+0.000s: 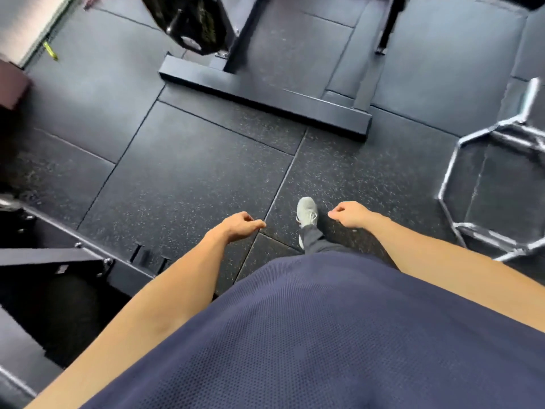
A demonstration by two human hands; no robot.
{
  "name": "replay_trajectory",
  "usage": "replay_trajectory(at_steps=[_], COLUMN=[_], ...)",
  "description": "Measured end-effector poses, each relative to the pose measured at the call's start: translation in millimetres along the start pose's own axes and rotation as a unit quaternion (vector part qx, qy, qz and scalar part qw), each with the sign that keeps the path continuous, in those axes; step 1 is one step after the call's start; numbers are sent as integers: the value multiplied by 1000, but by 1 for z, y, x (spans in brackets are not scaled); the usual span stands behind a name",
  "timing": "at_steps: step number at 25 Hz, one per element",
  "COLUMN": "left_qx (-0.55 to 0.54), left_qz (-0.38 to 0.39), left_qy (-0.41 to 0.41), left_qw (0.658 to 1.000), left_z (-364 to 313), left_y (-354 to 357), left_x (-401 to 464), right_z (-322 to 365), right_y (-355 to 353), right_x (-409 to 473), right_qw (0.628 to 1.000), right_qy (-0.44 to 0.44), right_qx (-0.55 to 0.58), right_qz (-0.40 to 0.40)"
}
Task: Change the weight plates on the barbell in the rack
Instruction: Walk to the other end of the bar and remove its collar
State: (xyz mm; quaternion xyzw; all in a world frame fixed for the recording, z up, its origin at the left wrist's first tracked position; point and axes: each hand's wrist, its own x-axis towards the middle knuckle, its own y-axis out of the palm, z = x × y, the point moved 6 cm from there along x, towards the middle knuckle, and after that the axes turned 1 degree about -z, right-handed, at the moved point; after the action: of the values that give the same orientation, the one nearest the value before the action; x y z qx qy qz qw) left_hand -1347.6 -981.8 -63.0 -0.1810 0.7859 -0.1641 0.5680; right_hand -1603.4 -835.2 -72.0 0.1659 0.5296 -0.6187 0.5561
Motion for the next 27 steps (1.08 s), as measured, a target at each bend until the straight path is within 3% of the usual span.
replay_trajectory(at_steps=[7,12,17,27], left_qx=[-132,-224,-266,-304], left_qz=[-54,-86,-80,-124], left_qy=[-110,-163,-175,-161], left_qw=[984,957,944,931], left_z=[-23,-19,-3,17], left_y=[-110,-172,-253,-493], left_x=[48,76,135,241], right_z=[168,285,396,624], right_y=[-116,-139,-130,-184], right_x=[128,200,271,387], right_qw=[982,955,926,916], right_qy=[-98,-168,-194,-215], right_qx=[-145,-224,-292,-322], right_qz=[66,102,138,101])
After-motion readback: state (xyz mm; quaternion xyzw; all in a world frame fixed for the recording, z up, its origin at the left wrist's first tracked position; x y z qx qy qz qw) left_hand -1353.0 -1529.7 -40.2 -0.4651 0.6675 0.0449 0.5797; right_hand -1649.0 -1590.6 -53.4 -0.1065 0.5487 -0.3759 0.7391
